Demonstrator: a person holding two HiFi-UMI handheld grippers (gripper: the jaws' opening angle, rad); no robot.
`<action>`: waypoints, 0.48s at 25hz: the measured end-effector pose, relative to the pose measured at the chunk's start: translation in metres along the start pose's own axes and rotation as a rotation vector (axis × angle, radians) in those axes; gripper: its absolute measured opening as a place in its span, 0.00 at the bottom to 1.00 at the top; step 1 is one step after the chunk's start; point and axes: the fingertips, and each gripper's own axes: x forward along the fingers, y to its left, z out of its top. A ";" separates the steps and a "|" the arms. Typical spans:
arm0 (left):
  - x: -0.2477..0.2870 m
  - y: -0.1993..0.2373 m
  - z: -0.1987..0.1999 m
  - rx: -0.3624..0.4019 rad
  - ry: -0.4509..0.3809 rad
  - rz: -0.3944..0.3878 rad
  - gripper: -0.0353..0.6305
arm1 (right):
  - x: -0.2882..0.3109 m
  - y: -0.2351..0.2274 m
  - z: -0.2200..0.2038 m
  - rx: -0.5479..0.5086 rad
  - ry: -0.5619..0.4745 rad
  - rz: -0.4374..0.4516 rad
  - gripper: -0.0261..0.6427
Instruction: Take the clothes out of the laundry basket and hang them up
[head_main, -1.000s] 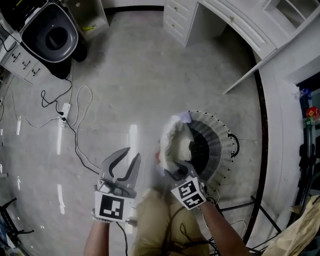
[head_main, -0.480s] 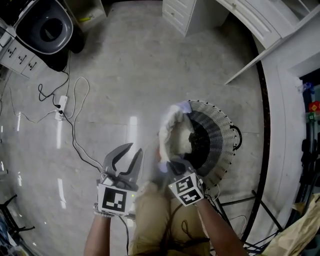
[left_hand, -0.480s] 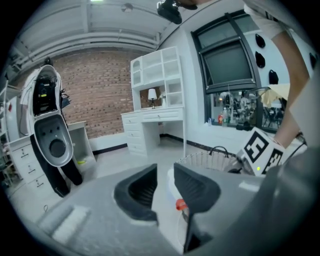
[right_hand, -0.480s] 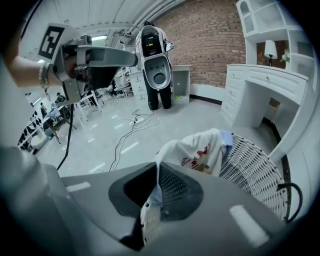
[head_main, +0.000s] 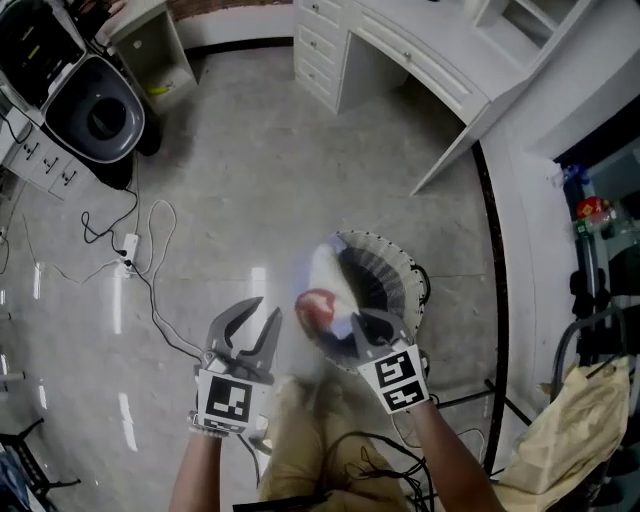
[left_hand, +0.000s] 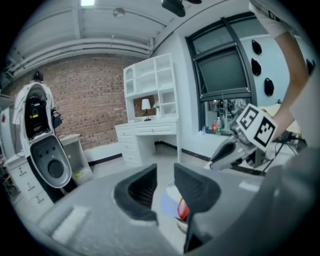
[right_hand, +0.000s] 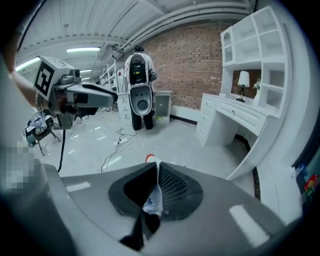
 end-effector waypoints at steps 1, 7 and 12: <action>-0.002 -0.005 0.014 0.007 -0.009 -0.010 0.20 | -0.017 -0.008 0.012 0.000 -0.017 -0.019 0.06; -0.004 -0.053 0.083 0.075 -0.049 -0.105 0.23 | -0.116 -0.048 0.068 -0.016 -0.117 -0.133 0.06; 0.004 -0.098 0.121 0.148 -0.088 -0.249 0.25 | -0.196 -0.076 0.103 0.009 -0.207 -0.291 0.06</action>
